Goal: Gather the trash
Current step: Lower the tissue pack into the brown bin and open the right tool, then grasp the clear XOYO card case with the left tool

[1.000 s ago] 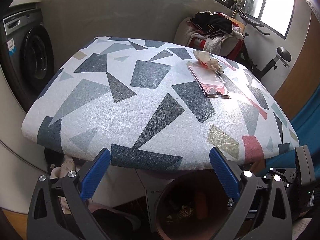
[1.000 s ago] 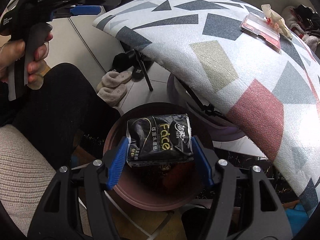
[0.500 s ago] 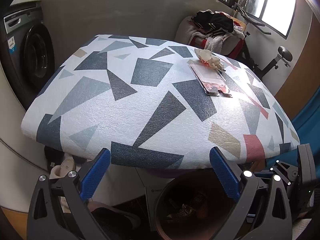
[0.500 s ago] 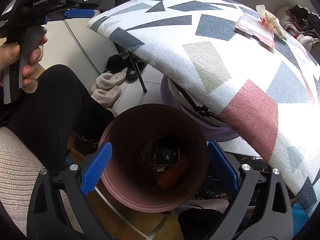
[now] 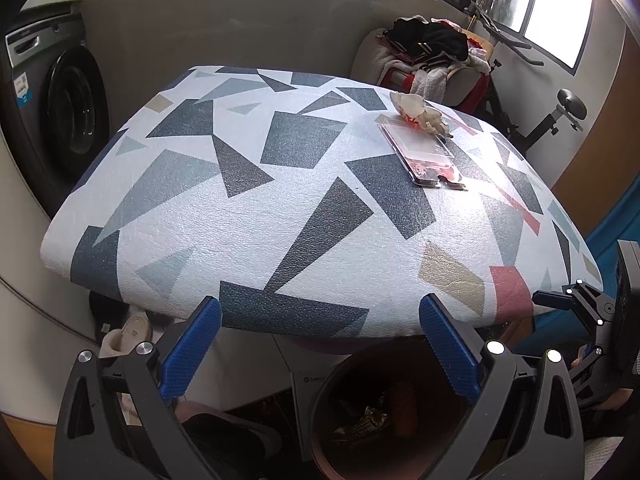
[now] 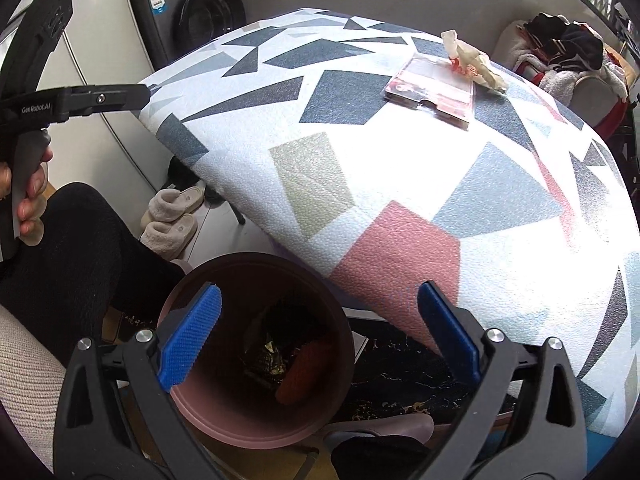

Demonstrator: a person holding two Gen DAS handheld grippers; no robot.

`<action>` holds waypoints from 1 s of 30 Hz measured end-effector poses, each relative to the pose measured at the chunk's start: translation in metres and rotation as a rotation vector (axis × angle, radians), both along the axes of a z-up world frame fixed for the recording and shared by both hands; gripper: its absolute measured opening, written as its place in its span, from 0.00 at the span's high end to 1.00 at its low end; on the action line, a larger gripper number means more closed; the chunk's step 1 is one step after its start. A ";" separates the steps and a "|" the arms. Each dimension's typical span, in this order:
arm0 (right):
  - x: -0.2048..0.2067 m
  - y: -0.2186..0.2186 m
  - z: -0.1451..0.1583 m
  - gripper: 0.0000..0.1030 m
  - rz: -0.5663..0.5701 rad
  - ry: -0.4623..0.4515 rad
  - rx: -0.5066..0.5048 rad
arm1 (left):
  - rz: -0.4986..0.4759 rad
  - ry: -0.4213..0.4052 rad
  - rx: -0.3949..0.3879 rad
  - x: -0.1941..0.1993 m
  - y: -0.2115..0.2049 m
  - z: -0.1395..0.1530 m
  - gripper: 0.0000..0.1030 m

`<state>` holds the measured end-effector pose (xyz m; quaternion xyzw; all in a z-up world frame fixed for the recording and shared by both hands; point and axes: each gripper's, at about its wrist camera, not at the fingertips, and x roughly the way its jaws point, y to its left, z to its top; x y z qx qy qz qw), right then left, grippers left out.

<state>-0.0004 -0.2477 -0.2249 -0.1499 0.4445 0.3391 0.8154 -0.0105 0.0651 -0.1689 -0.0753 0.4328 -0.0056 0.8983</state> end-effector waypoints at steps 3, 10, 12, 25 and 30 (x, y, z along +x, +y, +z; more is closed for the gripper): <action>0.009 -0.007 0.002 0.06 -0.029 -0.011 0.000 | 0.002 0.005 -0.001 0.002 0.000 -0.001 0.06; 0.027 -0.022 0.006 0.06 -0.095 -0.029 0.006 | 0.004 0.019 0.005 0.006 0.002 -0.006 0.06; 0.033 -0.026 0.006 0.06 -0.117 -0.023 0.015 | 0.004 0.023 0.005 0.008 0.002 -0.007 0.06; 0.080 -0.041 0.021 0.06 -0.213 -0.065 0.027 | -0.035 0.036 0.026 0.041 -0.008 -0.008 0.06; 0.100 -0.046 0.029 0.06 -0.232 -0.089 0.029 | -0.081 0.019 0.030 0.067 -0.025 -0.002 0.06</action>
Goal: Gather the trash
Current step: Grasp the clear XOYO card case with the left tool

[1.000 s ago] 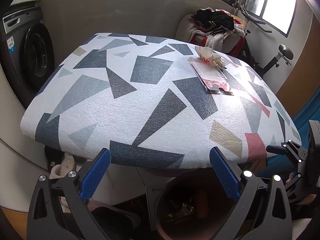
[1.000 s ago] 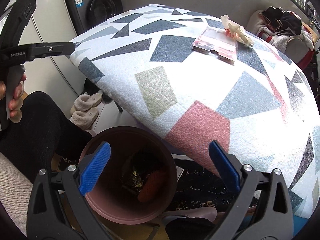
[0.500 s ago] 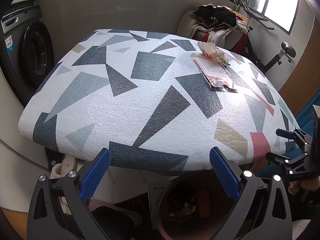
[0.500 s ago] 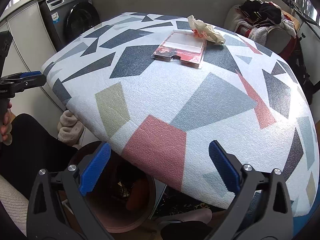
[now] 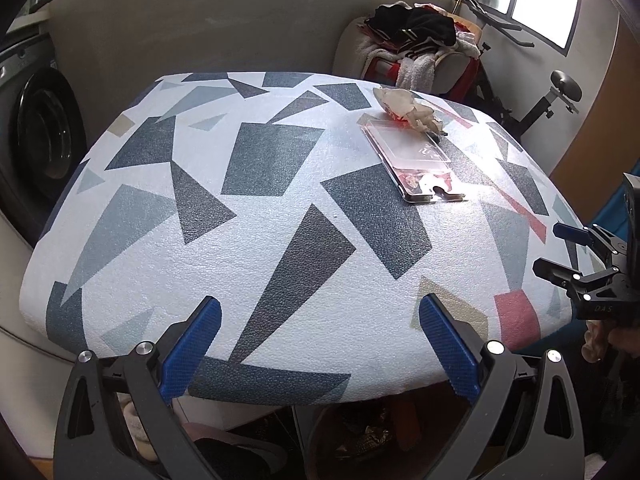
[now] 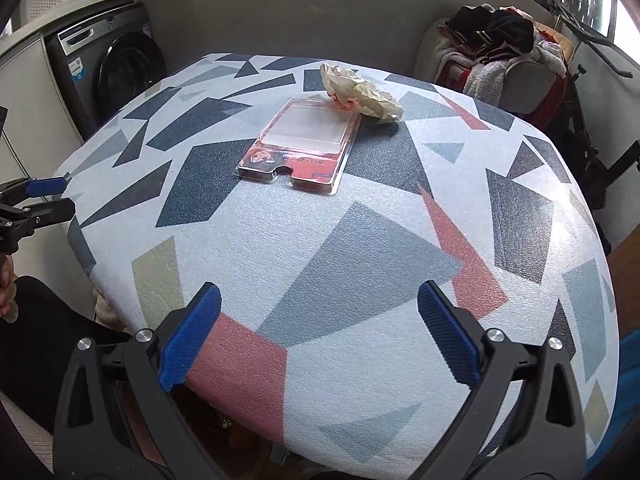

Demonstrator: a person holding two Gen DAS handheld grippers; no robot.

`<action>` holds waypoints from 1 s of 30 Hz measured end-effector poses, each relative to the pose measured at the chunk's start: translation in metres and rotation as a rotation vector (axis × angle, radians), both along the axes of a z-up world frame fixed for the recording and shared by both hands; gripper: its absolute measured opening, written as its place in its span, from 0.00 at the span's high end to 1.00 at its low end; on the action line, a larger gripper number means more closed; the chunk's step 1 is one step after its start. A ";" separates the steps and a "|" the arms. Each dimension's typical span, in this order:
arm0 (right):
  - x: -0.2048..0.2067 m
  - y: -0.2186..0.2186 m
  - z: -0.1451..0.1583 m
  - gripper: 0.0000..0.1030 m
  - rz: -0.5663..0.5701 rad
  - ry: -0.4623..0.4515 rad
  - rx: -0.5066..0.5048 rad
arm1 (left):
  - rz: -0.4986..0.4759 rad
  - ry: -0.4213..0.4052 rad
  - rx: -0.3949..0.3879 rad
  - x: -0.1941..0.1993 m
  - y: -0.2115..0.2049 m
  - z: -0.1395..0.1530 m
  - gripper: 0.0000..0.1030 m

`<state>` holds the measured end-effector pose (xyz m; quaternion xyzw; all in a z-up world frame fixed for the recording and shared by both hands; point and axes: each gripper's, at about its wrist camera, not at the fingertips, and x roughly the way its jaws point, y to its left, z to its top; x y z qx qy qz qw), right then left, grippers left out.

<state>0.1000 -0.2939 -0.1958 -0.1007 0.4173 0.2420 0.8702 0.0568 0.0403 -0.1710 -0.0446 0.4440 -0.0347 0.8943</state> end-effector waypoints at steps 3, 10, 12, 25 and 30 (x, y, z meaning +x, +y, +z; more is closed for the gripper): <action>0.012 -0.003 0.004 0.06 -0.008 -0.014 -0.005 | -0.043 -0.004 -0.003 0.021 -0.017 0.002 0.06; 0.034 -0.016 0.011 0.06 -0.045 -0.042 -0.009 | -0.113 0.014 -0.023 0.088 -0.063 0.002 0.06; 0.039 -0.022 0.012 0.06 -0.061 -0.047 -0.004 | -0.106 0.036 -0.017 0.113 -0.077 0.000 0.06; 0.052 -0.060 0.011 0.06 -0.130 -0.049 -0.015 | 0.004 0.128 -0.028 0.239 -0.128 -0.020 0.06; 0.053 -0.068 0.009 0.06 -0.147 -0.047 -0.020 | 0.023 0.149 0.029 0.259 -0.138 -0.034 0.06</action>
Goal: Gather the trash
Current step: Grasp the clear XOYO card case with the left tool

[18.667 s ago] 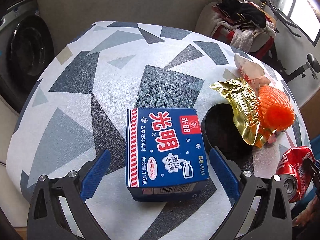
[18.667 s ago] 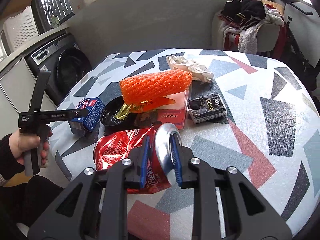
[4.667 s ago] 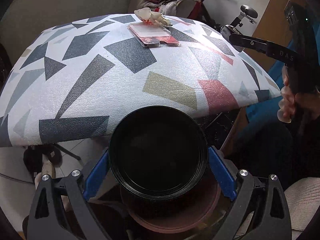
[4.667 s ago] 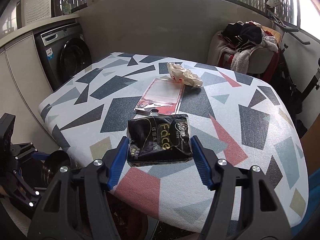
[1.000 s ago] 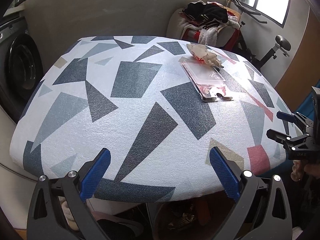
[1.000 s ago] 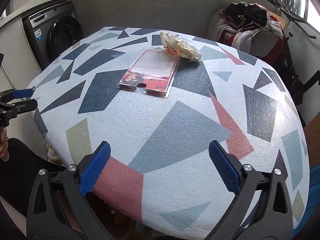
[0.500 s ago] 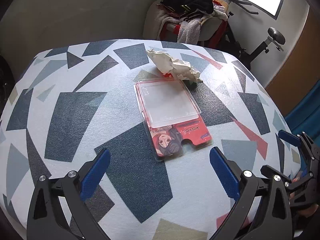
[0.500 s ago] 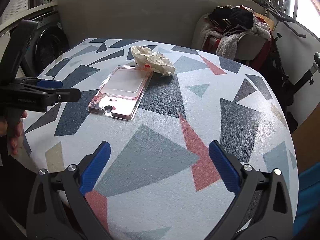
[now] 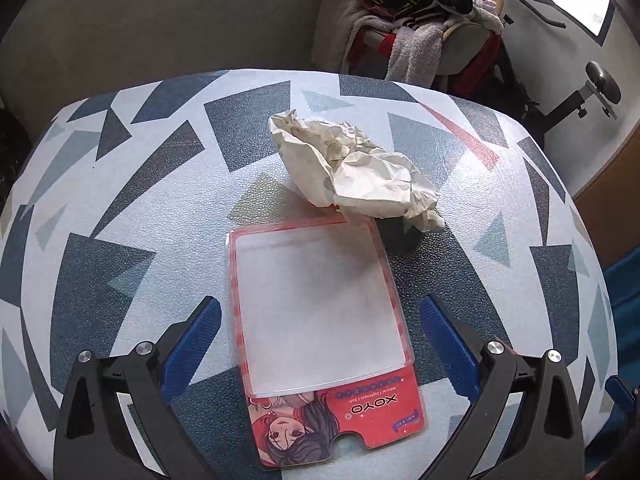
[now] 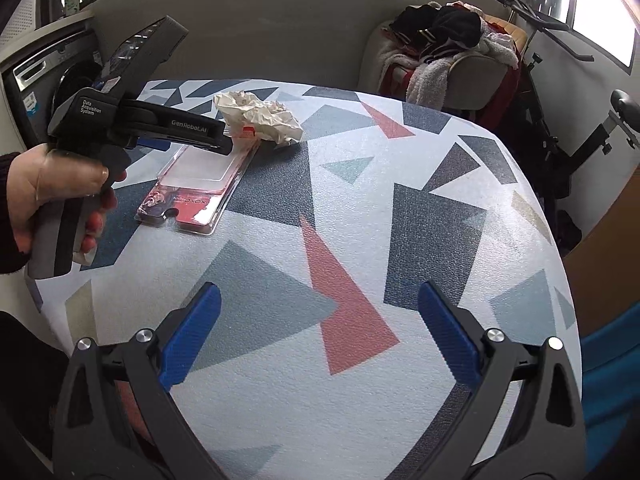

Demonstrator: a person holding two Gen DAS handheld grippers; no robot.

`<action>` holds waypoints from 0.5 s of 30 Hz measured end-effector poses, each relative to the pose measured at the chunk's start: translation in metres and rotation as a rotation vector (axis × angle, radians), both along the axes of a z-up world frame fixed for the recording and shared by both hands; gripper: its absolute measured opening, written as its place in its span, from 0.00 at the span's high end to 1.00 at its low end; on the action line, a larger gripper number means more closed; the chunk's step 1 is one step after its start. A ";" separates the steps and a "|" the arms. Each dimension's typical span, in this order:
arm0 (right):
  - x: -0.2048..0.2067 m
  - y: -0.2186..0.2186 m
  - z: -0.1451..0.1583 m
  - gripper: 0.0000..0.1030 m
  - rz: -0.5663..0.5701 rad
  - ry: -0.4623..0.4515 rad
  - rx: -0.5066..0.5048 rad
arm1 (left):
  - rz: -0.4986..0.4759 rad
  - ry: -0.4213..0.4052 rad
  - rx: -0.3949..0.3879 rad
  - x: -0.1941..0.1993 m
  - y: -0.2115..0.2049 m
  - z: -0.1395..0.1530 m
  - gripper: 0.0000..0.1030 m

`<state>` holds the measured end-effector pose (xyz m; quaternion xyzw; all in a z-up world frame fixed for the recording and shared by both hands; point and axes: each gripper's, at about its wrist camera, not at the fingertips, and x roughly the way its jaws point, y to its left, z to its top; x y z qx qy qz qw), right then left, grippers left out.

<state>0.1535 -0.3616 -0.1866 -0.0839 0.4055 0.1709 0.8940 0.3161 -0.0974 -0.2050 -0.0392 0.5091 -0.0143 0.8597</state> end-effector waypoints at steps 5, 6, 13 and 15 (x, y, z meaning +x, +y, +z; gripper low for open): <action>0.002 -0.003 -0.002 0.06 -0.008 0.008 -0.002 | 0.020 0.024 0.030 0.006 -0.003 -0.013 0.06; 0.002 -0.003 -0.003 0.06 -0.008 0.010 -0.003 | 0.017 0.033 0.024 0.006 -0.003 -0.017 0.06; 0.010 0.001 -0.003 0.06 0.005 0.020 0.021 | -0.039 -0.004 -0.021 -0.016 0.006 -0.009 0.10; 0.016 0.004 -0.001 0.06 0.021 0.019 0.038 | -0.057 -0.018 -0.047 -0.028 0.012 -0.003 0.10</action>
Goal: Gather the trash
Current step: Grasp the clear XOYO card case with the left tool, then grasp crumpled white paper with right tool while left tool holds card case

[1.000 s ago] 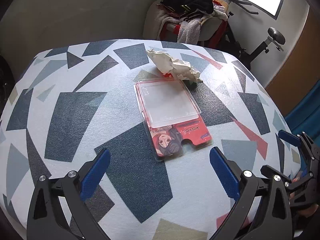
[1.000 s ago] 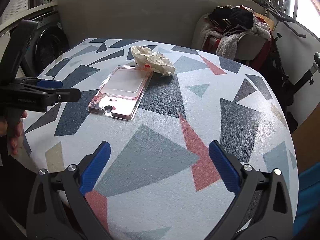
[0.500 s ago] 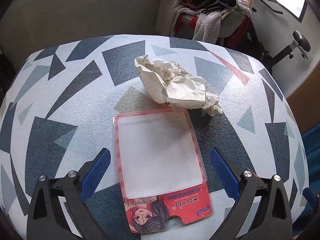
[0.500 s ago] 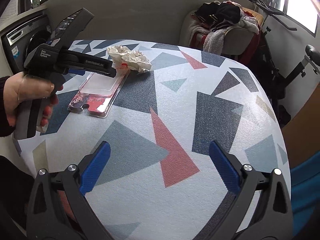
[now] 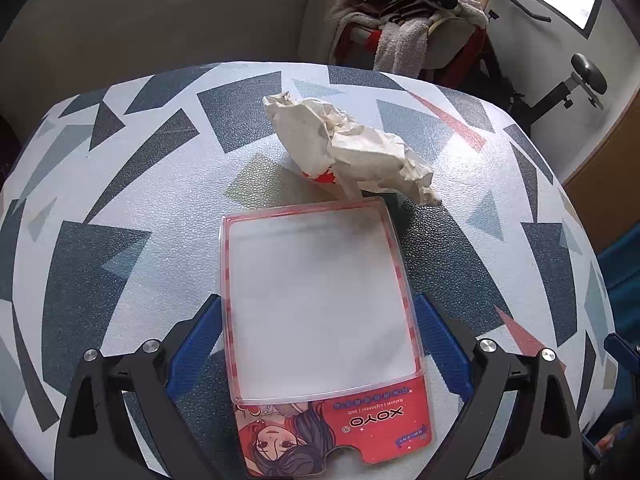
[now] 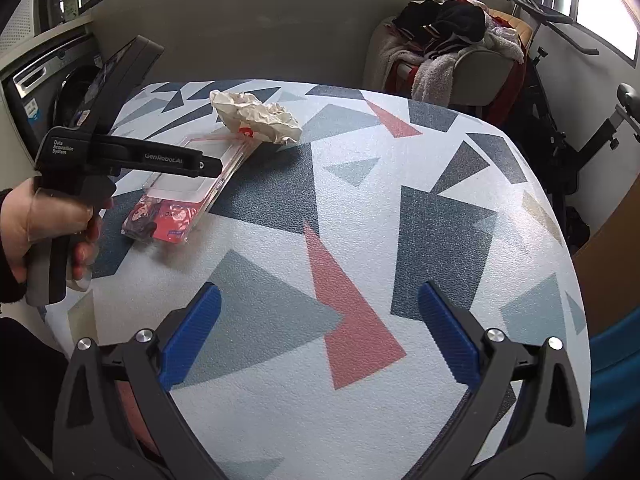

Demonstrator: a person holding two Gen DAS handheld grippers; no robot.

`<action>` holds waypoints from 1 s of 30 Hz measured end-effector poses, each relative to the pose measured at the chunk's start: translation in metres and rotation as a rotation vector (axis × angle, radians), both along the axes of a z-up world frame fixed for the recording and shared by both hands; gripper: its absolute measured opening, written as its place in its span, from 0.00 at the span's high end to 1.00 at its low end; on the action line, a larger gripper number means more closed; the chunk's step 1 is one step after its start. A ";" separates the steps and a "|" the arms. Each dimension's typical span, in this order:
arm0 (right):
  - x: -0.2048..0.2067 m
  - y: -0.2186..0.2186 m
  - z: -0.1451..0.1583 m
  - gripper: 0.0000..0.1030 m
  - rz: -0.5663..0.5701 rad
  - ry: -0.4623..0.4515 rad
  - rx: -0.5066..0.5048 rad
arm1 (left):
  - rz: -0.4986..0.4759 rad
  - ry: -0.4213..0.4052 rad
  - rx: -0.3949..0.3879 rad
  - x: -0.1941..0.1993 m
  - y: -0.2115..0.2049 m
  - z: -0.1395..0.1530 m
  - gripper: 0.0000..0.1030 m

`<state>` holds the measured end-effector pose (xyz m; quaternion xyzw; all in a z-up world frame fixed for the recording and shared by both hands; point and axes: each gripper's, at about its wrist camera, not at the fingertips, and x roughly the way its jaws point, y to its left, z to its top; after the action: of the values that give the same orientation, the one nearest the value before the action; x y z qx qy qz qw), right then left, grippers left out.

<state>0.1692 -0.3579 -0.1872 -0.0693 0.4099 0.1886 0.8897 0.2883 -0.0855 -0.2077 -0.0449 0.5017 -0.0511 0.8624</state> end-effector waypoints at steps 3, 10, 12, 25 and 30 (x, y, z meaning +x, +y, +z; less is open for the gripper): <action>0.012 0.011 0.008 0.06 0.047 -0.018 0.023 | -0.020 -0.013 -0.031 -0.020 0.015 0.008 0.10; 0.059 0.066 0.026 0.07 0.159 -0.113 -0.032 | 0.021 -0.055 -0.040 -0.074 0.067 0.025 0.10; 0.075 0.088 0.025 0.07 0.168 -0.160 -0.102 | 0.047 -0.077 -0.031 -0.089 0.082 0.030 0.10; 0.168 0.197 -0.009 0.21 0.158 -0.059 -0.259 | 0.178 -0.117 -0.033 -0.163 0.152 0.042 0.10; 0.174 0.190 -0.008 0.55 0.135 0.007 -0.179 | 0.162 -0.135 -0.044 -0.175 0.157 0.044 0.10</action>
<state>0.3427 -0.1675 -0.1950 -0.1754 0.4226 0.2111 0.8637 0.1133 0.0711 -0.1635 -0.1007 0.4359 0.0049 0.8943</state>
